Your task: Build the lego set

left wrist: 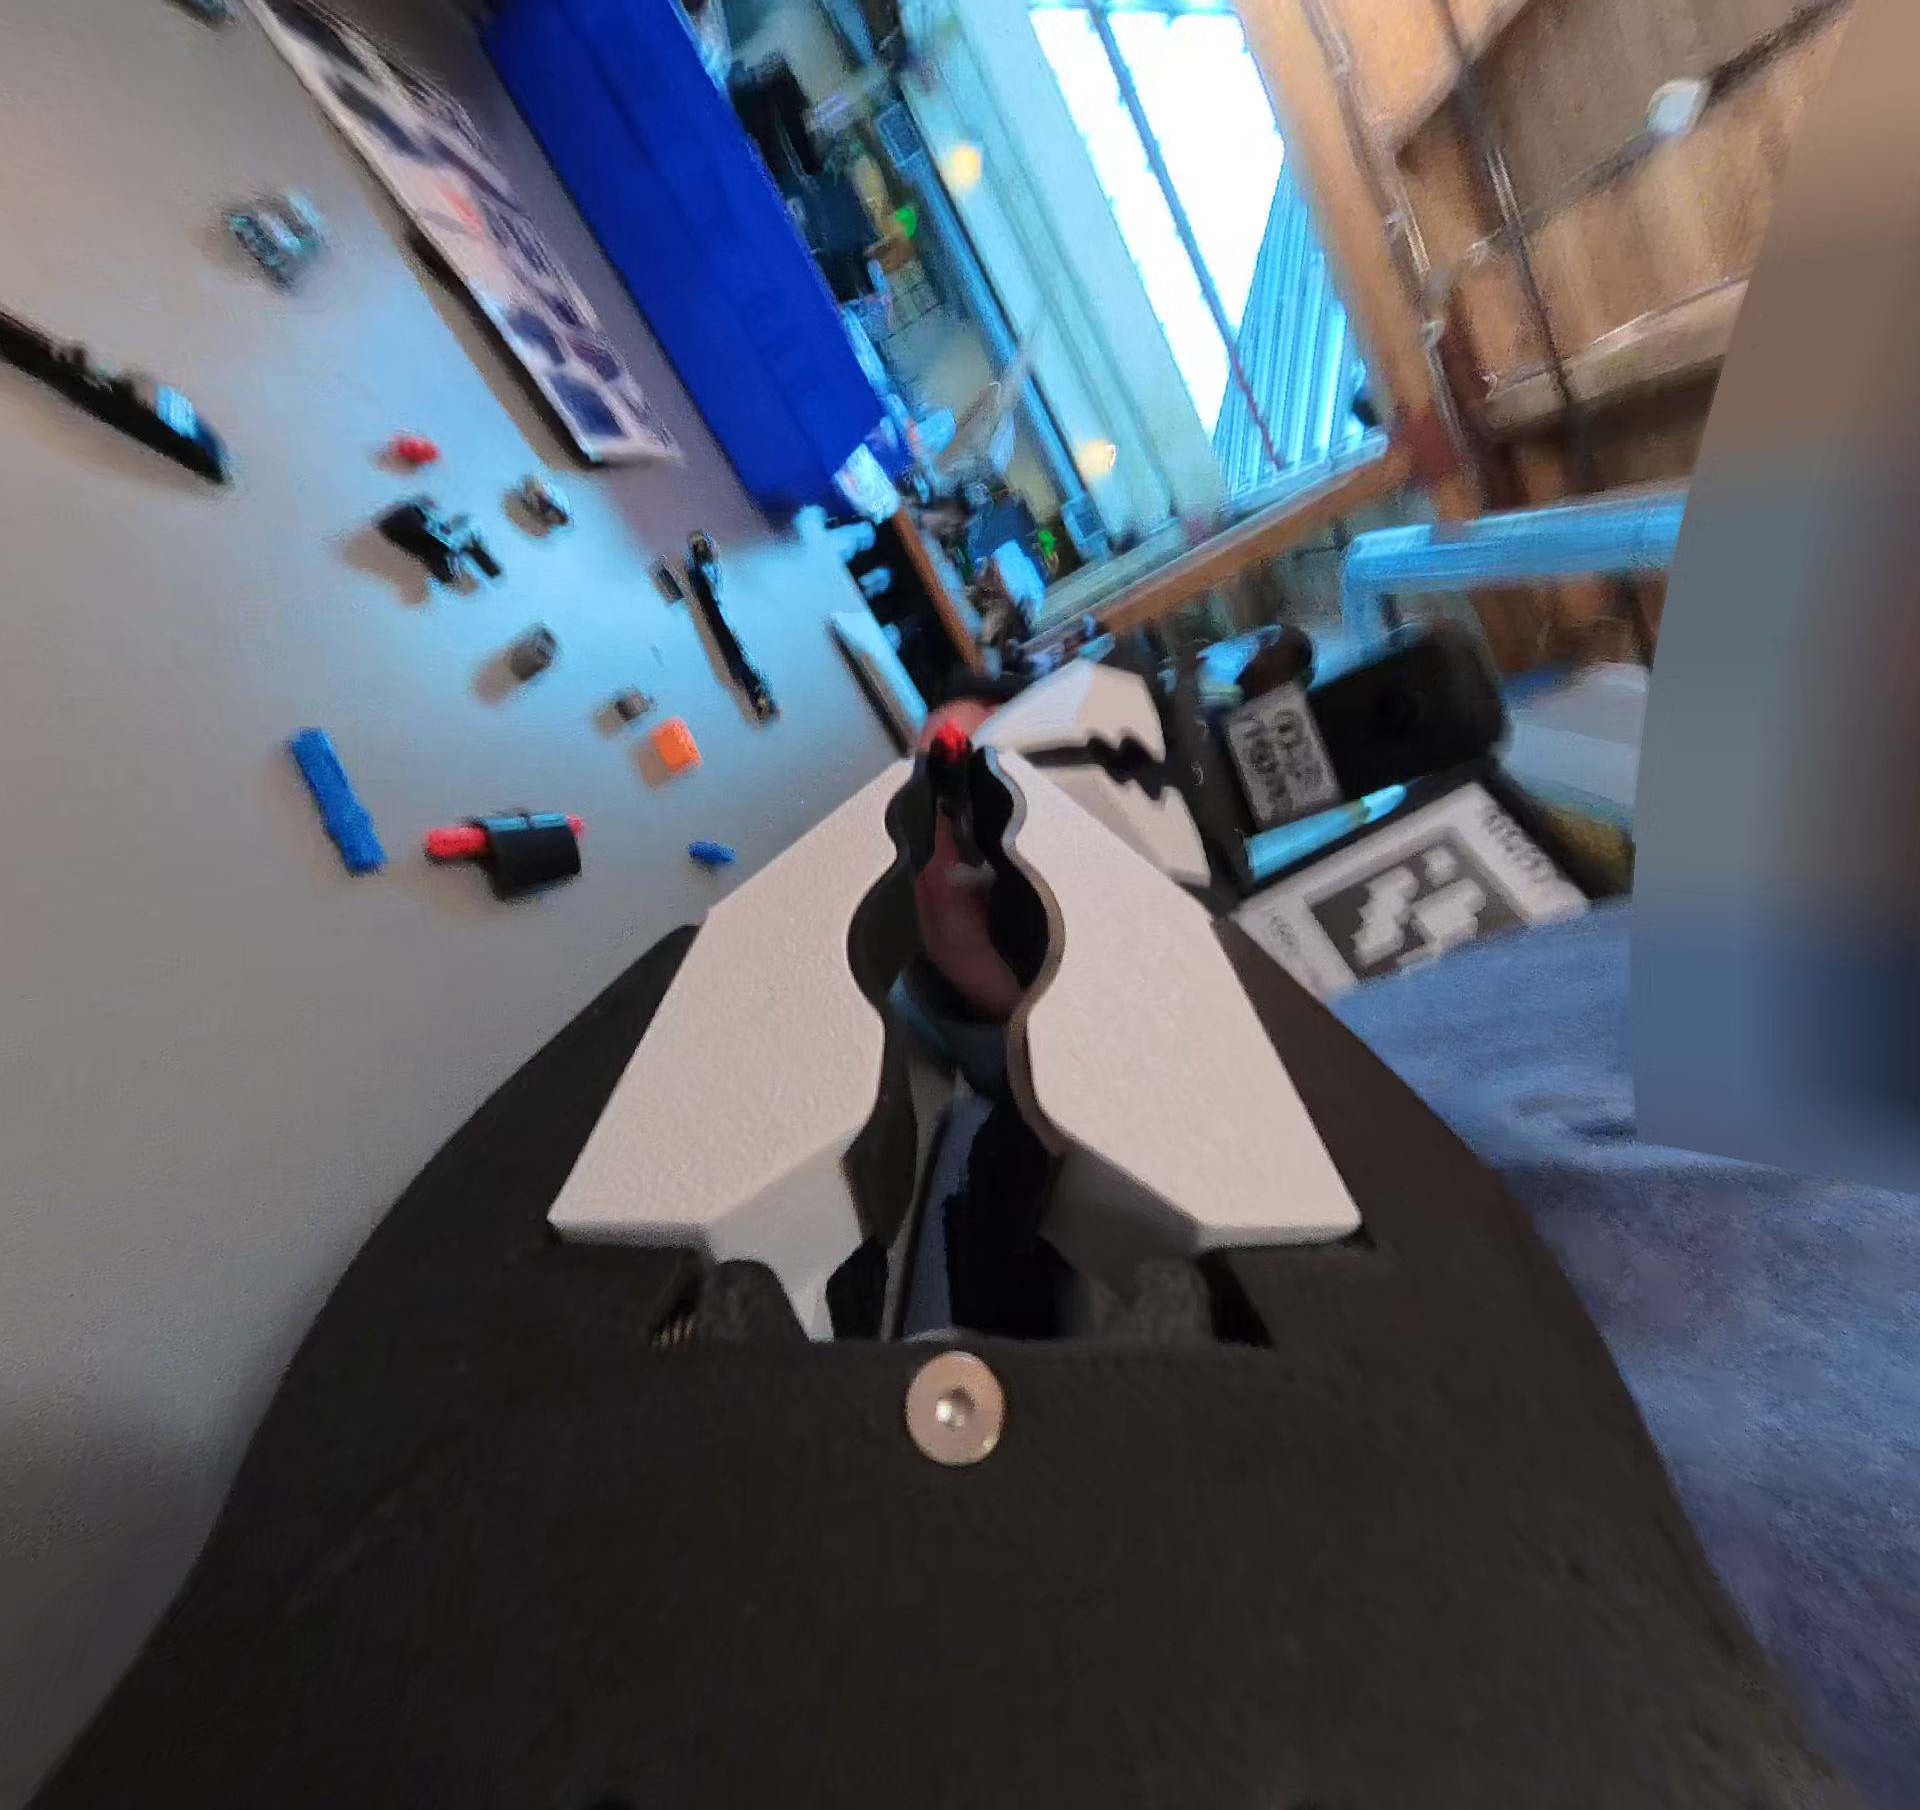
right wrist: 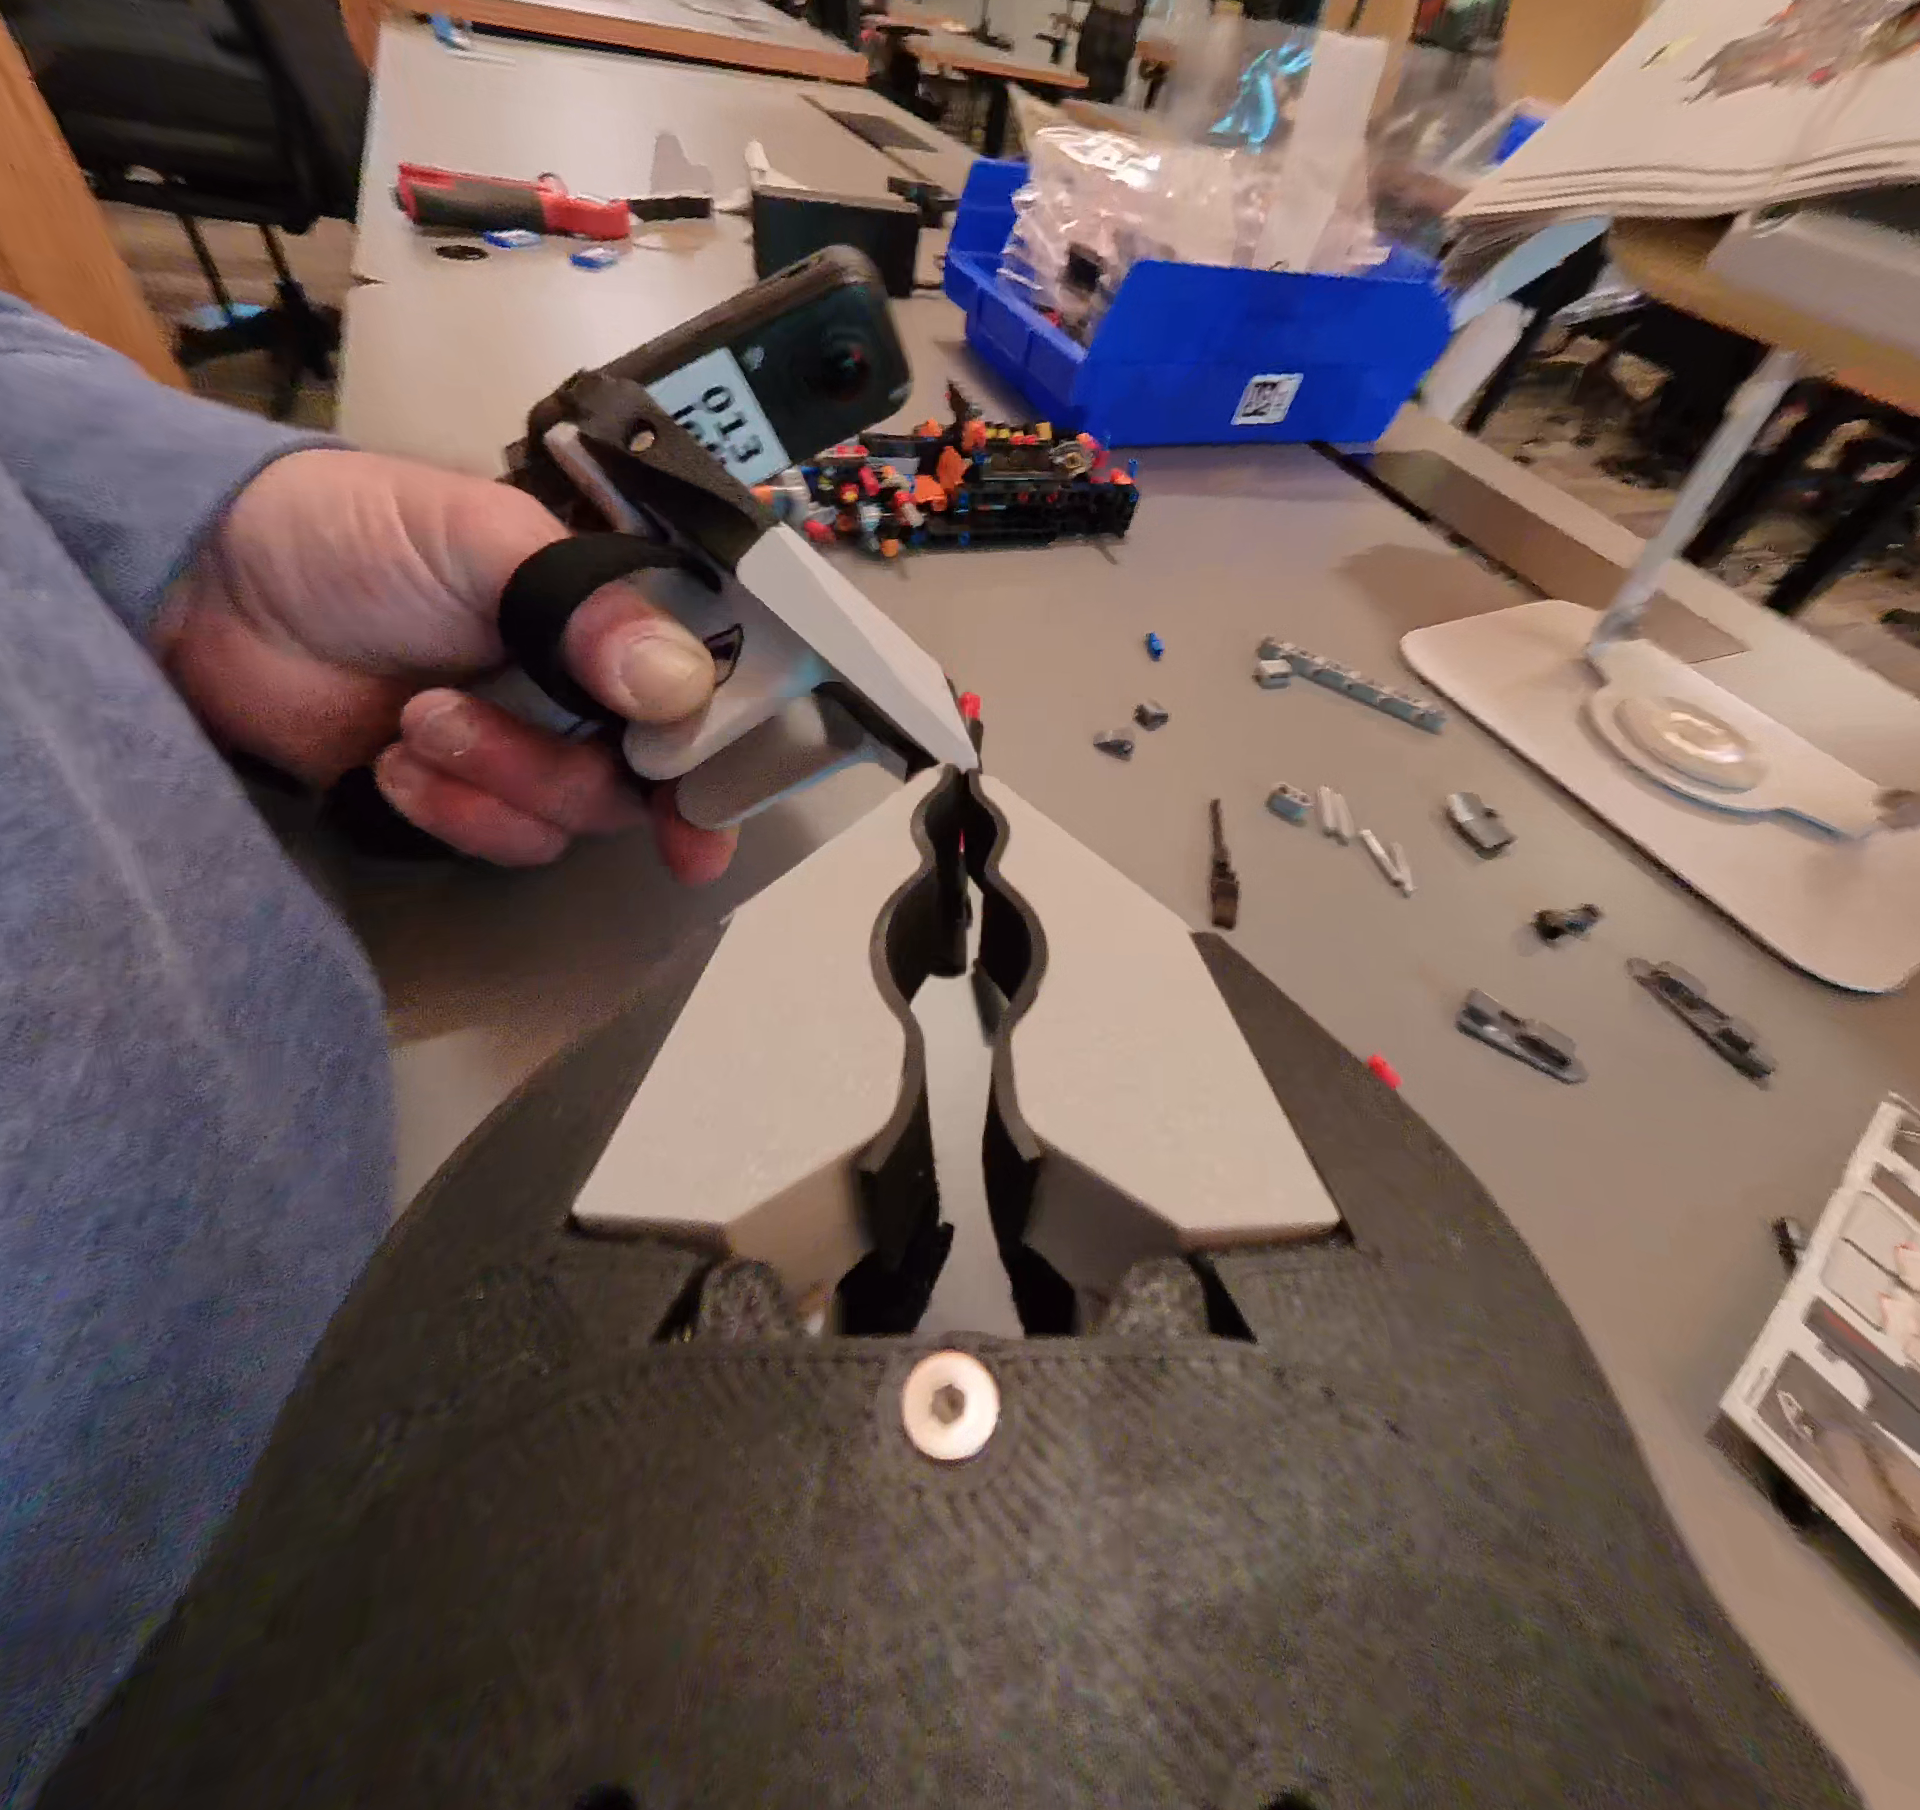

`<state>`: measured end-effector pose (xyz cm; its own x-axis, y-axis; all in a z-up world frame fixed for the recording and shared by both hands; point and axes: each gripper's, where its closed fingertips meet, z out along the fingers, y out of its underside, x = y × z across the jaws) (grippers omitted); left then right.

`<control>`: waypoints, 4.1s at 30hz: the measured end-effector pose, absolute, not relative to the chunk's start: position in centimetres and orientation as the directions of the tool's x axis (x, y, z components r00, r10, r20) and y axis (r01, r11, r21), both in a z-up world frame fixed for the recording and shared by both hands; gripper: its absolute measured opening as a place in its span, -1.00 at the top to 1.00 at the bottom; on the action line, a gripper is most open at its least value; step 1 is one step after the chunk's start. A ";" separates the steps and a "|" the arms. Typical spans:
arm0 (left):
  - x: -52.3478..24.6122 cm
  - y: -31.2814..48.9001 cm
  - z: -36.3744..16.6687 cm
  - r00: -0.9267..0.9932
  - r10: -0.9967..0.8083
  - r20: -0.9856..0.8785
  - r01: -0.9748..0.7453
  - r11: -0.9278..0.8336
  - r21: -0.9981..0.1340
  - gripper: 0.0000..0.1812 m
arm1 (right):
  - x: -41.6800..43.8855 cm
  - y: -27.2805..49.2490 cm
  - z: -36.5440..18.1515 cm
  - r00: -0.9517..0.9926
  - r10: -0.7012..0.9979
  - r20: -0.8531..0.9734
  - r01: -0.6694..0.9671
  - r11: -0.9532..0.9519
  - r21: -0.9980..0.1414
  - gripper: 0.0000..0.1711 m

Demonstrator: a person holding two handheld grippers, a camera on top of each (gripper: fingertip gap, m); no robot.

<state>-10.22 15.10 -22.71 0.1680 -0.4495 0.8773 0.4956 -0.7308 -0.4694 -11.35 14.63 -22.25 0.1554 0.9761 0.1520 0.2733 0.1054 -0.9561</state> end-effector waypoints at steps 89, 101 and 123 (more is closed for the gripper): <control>-8.5 14.2 -16.7 0.209 -0.772 0.601 0.477 -0.456 -0.751 0.94 | -7.8 13.9 -17.5 -0.269 0.620 -0.737 -0.156 -0.783 -0.602 0.96; -8.1 13.8 -16.3 0.250 -0.807 0.535 0.393 -0.420 -0.818 0.94 | -7.5 13.5 -17.1 -0.275 0.612 -0.742 -0.080 -0.783 -0.616 0.97; -7.8 14.1 -15.9 0.333 -0.832 0.444 0.278 -0.363 -0.889 0.94 | -7.7 14.2 -17.3 -0.270 0.641 -0.719 -0.078 -0.759 -0.647 0.73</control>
<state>-7.79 14.05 -15.93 0.3326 -0.8319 0.4442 0.2783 -0.3634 -0.8891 -7.69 14.18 -17.34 -0.2703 0.6406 -0.7187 -0.0784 -0.7587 -0.6468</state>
